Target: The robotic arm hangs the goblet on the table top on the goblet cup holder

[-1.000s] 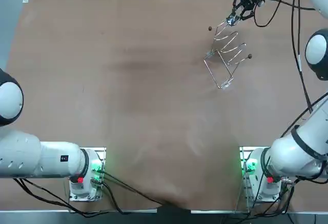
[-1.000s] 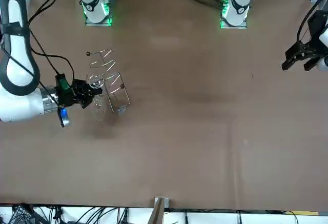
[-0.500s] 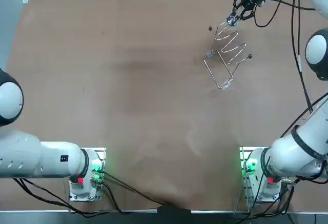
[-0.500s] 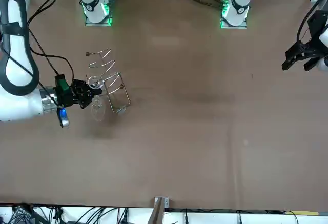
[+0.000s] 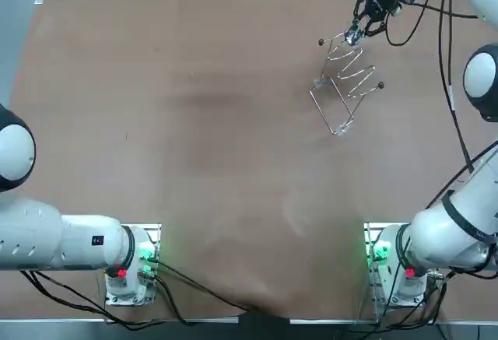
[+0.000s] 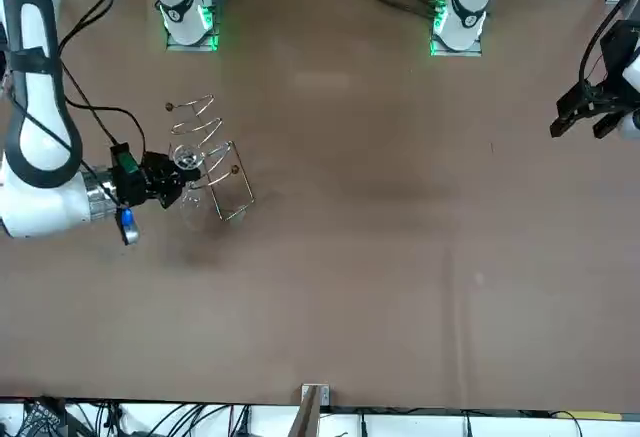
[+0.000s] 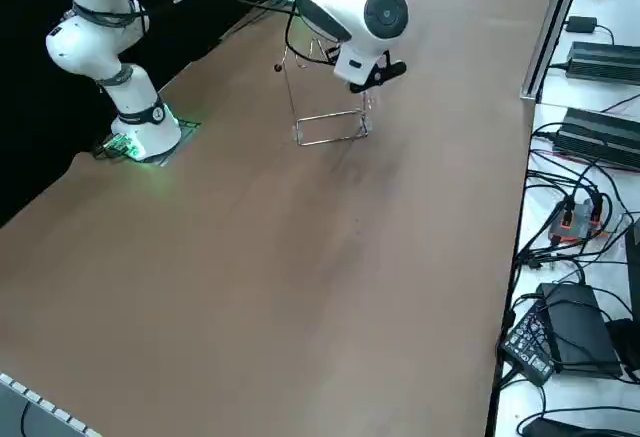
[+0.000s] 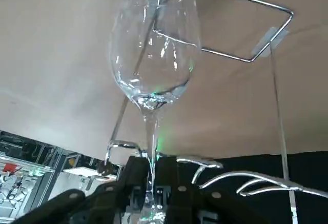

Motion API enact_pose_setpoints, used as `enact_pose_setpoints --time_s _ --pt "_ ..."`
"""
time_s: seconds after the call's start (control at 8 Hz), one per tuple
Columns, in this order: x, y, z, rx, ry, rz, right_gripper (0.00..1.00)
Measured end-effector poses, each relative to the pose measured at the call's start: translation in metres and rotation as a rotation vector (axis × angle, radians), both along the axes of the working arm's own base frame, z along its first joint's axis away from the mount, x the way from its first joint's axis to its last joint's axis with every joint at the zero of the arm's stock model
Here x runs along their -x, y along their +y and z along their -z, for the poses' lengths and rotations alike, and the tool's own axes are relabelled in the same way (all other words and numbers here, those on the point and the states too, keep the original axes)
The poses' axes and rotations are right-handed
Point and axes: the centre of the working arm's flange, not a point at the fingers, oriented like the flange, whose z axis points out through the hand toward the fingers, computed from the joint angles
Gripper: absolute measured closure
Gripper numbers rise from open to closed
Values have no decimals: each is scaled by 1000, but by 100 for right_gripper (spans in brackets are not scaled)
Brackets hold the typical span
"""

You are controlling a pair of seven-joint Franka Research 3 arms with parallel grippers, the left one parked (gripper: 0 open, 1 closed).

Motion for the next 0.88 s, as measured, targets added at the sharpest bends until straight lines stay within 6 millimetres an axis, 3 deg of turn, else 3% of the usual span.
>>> enact_pose_setpoints --time_s 0.88 --pt "4 28 0 2 10 -35 89"
